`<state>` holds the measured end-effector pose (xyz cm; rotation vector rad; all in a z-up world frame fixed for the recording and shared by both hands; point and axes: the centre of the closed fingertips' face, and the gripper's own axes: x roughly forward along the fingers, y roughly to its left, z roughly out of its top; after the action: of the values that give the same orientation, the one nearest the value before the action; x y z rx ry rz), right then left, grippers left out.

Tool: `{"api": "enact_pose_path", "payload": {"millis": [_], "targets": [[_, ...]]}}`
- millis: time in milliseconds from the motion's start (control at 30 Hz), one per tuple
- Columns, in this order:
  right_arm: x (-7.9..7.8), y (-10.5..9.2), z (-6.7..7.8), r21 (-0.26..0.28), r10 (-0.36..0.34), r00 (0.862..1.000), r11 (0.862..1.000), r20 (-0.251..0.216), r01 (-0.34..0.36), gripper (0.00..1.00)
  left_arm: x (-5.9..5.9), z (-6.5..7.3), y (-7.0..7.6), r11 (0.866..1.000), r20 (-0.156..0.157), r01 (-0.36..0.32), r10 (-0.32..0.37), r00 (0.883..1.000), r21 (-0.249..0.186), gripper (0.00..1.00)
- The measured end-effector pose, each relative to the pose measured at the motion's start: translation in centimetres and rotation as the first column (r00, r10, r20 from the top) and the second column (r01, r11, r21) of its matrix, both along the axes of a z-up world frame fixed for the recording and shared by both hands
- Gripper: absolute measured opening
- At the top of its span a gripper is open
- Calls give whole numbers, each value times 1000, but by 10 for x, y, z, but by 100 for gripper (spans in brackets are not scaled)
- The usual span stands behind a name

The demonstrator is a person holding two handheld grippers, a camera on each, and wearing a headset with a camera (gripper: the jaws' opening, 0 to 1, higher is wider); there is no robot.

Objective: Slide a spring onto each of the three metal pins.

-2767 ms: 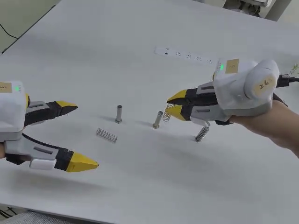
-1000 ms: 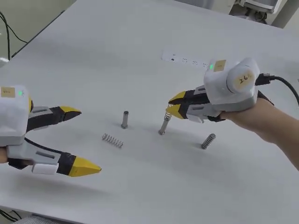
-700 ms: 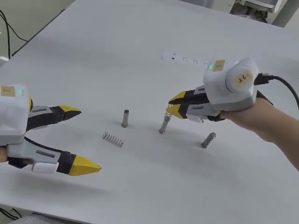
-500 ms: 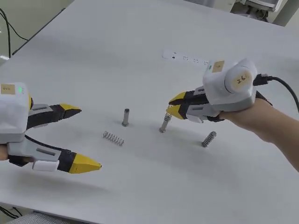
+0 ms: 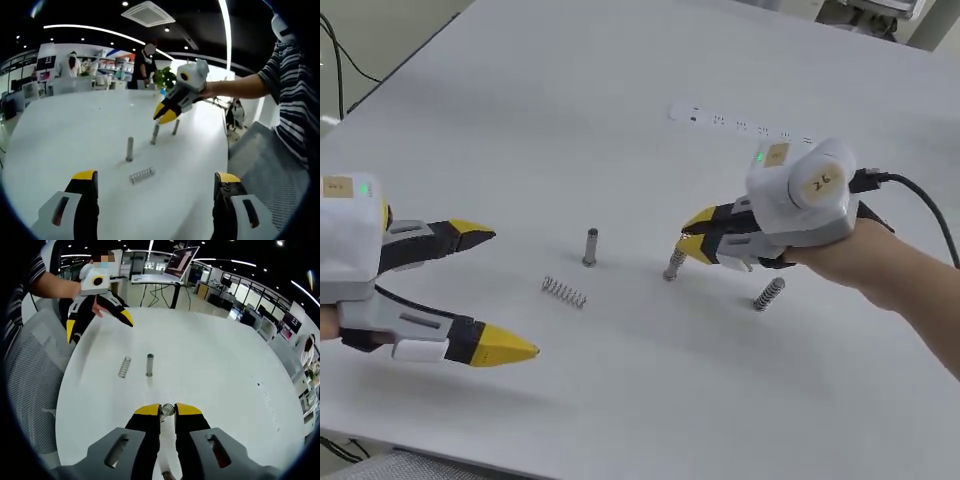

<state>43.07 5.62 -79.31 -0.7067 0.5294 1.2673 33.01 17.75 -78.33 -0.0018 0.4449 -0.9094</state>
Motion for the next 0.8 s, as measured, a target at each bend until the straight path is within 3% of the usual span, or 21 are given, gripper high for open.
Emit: {"api": "enact_pose_path", "payload": {"millis": [600, 800], "targets": [[-2, 0, -27, -45, -5, 1000, 999, -26, 4, 8, 1, 0, 2, 1000, -2, -10, 10, 1000, -8, 92], [-1, 1, -26, -39, -10, 1000, 999, -29, 9, 8, 0, -1, 3, 1000, -6, -10, 10, 1000, -8, 92]]}}
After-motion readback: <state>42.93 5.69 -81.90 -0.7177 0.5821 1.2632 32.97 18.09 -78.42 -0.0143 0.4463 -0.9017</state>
